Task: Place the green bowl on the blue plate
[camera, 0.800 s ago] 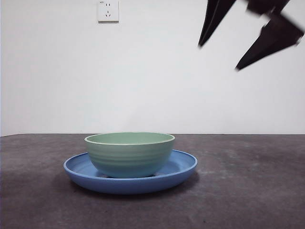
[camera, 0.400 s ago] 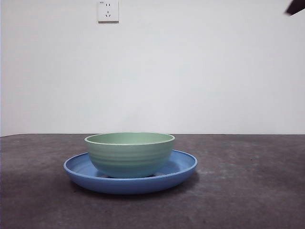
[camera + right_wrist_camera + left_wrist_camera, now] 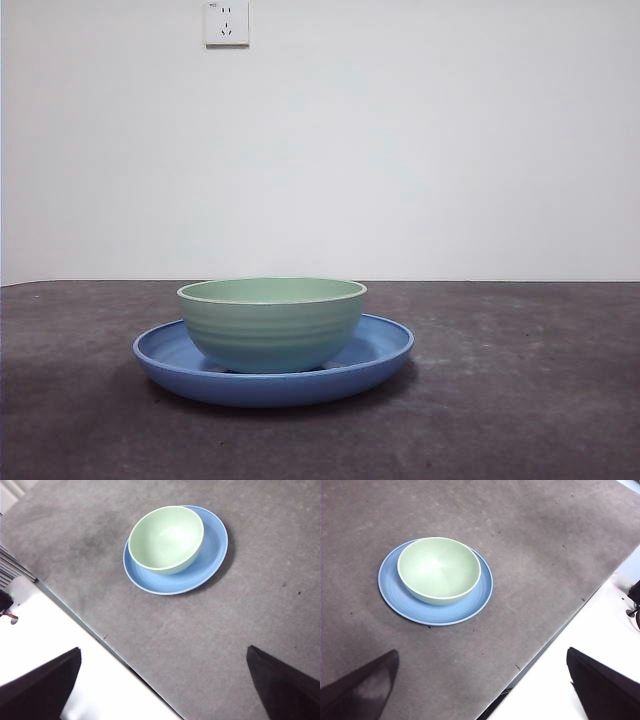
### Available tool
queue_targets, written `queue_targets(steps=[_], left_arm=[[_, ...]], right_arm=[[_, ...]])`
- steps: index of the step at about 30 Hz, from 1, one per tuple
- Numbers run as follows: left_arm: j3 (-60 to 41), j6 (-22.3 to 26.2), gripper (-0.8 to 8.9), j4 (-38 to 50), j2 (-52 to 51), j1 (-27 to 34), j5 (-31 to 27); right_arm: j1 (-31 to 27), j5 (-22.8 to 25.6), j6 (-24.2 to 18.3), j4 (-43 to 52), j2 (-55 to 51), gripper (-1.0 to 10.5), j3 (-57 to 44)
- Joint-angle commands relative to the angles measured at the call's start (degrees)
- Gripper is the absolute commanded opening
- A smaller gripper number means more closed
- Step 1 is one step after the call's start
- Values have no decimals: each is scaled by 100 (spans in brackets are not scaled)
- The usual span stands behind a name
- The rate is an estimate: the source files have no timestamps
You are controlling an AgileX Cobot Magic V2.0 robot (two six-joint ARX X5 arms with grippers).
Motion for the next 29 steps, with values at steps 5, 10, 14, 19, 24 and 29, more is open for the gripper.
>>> queue_targets(steps=[5,10,14,19,24,29], left_arm=[[26,20,562,70,22,-26,31],[26,24,559,70,22,-26,31],[26,39,472,68,22,-26,28],[26,7,26,63,22,-26,31],[26,-2,19,109,22,-26,31],[26,-2,19,109,22,-26,31]], right_arm=[[42,-9,-68,-195,-570,600,-96],[42,-9,-68,-210,-748,600,-96],[42,-9,-68,-254,-758,594,-96],[42,-26,-74,-363,-758,-8,-98],[42,-22,-68,-348,-758,38,-98],[42,-2,-70,-332,-758,38,-96]])
